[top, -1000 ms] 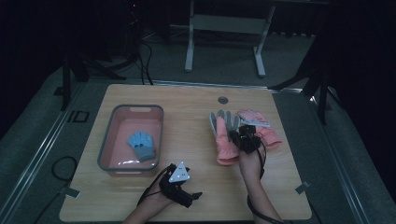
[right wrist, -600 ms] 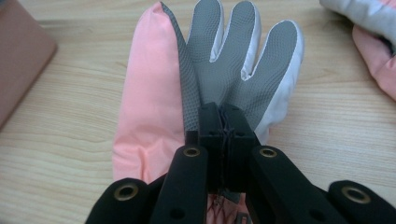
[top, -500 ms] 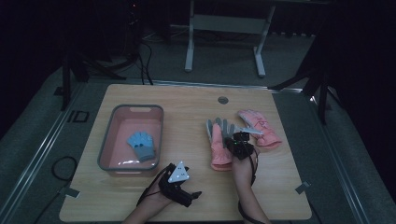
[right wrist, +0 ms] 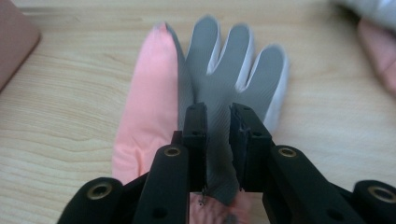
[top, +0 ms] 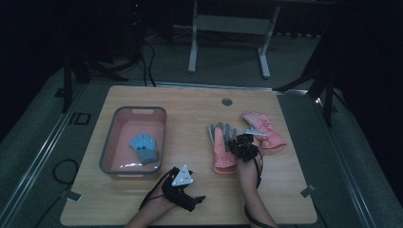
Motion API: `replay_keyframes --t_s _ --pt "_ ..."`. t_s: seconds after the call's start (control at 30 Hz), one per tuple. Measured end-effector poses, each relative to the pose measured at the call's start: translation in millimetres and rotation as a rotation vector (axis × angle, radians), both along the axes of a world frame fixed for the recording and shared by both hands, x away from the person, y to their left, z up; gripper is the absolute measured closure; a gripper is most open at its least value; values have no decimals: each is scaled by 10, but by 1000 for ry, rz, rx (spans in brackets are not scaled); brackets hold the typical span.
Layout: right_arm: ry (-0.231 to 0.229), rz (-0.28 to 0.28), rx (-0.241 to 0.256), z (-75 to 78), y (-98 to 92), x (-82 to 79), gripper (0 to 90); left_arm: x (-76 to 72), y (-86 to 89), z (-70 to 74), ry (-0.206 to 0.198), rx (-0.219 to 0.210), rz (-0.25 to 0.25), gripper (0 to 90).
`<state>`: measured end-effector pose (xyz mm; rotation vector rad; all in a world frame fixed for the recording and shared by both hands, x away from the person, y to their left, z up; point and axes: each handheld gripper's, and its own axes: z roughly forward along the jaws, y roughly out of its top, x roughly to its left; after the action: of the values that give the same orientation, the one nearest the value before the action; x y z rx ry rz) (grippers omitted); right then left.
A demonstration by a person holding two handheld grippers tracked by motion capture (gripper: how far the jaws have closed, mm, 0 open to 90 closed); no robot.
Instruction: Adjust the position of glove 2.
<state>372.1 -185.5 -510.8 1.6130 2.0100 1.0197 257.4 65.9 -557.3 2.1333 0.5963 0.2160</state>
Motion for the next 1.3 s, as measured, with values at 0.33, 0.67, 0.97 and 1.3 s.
replay_keyframes --t_s 0.33,0.67,0.97,1.3 --pt "-67 99 -34 314 -433 29 645 -2 -1 -2 -3 0 5 24" --pt "-122 176 -57 448 -1010 200 611 2 1 -8 -1 2 5 24" --pt "-133 186 -77 475 -1477 495 575 -1 14 -13 0 -3 -6 24" --pt "-59 215 -41 255 -1554 805 552 -1 20 -13 5 -13 -5 24"
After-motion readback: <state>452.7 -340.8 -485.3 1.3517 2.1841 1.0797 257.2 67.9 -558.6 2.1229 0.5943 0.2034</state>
